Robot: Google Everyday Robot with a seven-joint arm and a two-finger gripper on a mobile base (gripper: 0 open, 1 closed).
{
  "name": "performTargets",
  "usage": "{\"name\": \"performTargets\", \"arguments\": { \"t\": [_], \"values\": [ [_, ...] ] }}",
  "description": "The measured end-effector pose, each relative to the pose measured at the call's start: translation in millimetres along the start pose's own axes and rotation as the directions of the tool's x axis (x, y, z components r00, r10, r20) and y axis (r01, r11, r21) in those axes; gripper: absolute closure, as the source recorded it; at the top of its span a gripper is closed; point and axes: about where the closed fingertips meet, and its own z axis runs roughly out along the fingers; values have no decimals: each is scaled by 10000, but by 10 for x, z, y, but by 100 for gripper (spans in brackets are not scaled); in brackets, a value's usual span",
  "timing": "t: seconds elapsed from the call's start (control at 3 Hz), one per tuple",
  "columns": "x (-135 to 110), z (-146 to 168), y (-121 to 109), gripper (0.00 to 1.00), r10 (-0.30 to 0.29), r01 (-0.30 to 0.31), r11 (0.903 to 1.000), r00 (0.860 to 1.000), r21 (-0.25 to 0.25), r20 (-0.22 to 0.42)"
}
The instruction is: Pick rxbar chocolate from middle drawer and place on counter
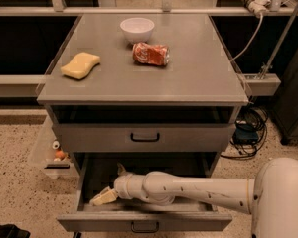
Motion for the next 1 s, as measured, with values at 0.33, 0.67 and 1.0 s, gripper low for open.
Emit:
{"name": "performTargets", "arguments": {
  "t": [0.33,0.67,1.0],
  "values": [
    [25,-112,-53,0,-152,154,9996,9999,-232,71],
    [230,-451,-305,0,-377,383,9992,9985,147,-390],
    [463,-623,-454,0,-312,337,9989,9968,321,-731]
  ]
}}
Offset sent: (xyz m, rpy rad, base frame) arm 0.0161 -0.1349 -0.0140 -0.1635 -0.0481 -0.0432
